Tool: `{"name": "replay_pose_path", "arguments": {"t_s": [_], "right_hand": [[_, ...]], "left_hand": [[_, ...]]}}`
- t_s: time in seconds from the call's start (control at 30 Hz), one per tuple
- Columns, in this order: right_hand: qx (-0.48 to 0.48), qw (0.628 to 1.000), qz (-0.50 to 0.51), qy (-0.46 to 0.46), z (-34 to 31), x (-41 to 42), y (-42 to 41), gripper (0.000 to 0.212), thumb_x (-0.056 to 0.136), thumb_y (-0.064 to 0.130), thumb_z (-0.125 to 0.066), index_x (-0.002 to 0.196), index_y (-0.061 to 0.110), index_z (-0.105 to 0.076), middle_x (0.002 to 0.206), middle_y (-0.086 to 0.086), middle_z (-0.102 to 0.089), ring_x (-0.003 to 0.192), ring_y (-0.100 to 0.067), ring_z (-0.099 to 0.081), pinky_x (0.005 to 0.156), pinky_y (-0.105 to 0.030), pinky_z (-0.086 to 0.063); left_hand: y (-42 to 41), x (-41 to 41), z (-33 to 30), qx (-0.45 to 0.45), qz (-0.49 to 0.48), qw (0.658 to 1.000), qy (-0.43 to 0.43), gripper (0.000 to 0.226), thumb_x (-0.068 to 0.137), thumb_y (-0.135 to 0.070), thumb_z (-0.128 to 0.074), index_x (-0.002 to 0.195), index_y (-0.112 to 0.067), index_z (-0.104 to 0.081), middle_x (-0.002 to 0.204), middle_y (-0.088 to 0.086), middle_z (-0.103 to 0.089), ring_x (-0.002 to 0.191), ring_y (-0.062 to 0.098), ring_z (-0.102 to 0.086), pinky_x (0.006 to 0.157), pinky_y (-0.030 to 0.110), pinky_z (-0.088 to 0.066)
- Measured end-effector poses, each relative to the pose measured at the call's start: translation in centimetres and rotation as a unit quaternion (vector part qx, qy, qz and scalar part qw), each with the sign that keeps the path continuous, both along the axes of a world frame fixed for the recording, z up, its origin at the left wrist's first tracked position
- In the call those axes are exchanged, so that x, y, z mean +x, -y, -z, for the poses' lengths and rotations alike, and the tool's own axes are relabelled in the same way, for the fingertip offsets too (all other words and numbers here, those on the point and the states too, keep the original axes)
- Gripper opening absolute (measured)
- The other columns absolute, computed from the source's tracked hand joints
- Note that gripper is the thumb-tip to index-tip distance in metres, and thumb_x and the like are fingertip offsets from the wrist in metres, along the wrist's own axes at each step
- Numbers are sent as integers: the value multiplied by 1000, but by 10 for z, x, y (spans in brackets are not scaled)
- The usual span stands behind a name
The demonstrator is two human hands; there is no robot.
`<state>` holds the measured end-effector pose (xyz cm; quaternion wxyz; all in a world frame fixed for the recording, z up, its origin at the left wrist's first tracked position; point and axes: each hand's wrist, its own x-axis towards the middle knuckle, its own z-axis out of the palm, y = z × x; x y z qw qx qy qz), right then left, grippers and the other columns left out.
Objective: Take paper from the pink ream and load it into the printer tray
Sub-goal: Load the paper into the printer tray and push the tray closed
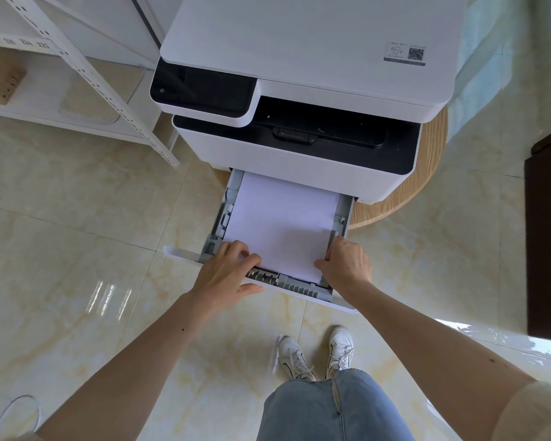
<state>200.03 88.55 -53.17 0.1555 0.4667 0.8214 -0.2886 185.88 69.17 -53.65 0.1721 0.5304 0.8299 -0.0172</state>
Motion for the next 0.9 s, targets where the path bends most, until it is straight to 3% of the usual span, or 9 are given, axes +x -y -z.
{"name": "replay_pose_path", "arguments": {"t_s": [0.13, 0.27, 0.33, 0.4, 0.5, 0.57, 0.63, 0.8, 0.9], "right_hand": [[-7, 1000, 12, -8, 0, 1, 0, 26, 83, 20, -70, 99, 5, -58, 92, -14, -66, 83, -34, -65, 61, -33, -46], [-24, 998, 50, -31, 2, 5, -1, 27, 80, 28, -69, 92, 7, -57, 84, -12, -65, 77, -31, -62, 58, -32, -44], [-16, 996, 80, -49, 3, 9, 0, 30, 79, 33, -69, 90, 9, -55, 82, -10, -65, 74, -31, -60, 58, -32, -43], [11, 991, 114, -72, 4, 13, 0, 32, 78, 37, -69, 94, 13, -54, 89, -5, -62, 75, -28, -57, 60, -32, -43], [31, 982, 153, -108, 7, 16, 1, 39, 77, 41, -73, 106, 19, -57, 112, -2, -46, 94, -24, -53, 64, -30, -42], [12, 974, 182, -131, 9, 15, 0, 37, 78, 38, -73, 108, 19, -62, 124, -3, -45, 102, -21, -51, 68, -27, -39], [3, 968, 199, -156, 11, 13, 0, 29, 81, 31, -72, 104, 15, -68, 127, -4, -51, 94, -17, -52, 70, -25, -38], [-23, 953, 249, -173, 12, 4, -1, 18, 80, 22, -72, 92, 10, -74, 100, -7, -70, 82, -21, -61, 66, -24, -41], [-62, 941, 286, -171, 10, 2, -5, 18, 79, 19, -74, 94, 10, -75, 79, -2, -68, 73, -20, -61, 62, -25, -45]], "left_hand": [[-4, -4, -9, -12, -58, 996, 63, 67, 65, -68, -68, 117, -28, -54, 120, -8, -50, 114, 14, -45, 77, 27, -46], [-8, -17, -9, 146, -153, 976, 45, 61, 73, -63, -63, 108, -14, -63, 107, -1, -67, 101, 22, -60, 81, 34, -45], [-10, -27, -4, 200, -235, 951, 14, 55, 80, -51, -66, 114, -8, -59, 113, 9, -64, 104, 32, -56, 80, 42, -45], [-14, -36, 0, 207, -322, 923, 33, 56, 84, -36, -69, 126, -5, -50, 125, 17, -53, 114, 37, -46, 84, 48, -46], [-21, -44, 5, 202, -370, 902, 98, 56, 90, -24, -65, 137, -7, -43, 137, 16, -46, 125, 31, -44, 97, 43, -46], [-25, -47, 8, 201, -377, 898, 104, 47, 90, -20, -64, 133, -7, -50, 131, 16, -54, 120, 31, -52, 97, 38, -45], [-28, -47, 11, 202, -392, 892, 100, 37, 90, -19, -64, 125, -7, -57, 119, 16, -63, 107, 33, -59, 89, 36, -46], [-33, -47, 12, 206, -451, 863, 96, 26, 90, -12, -63, 115, -3, -65, 106, 16, -71, 101, 33, -64, 86, 35, -48], [-37, -47, 12, 209, -481, 846, 96, 25, 91, -11, -61, 113, -1, -68, 109, 17, -72, 104, 32, -65, 88, 31, -47]]}}
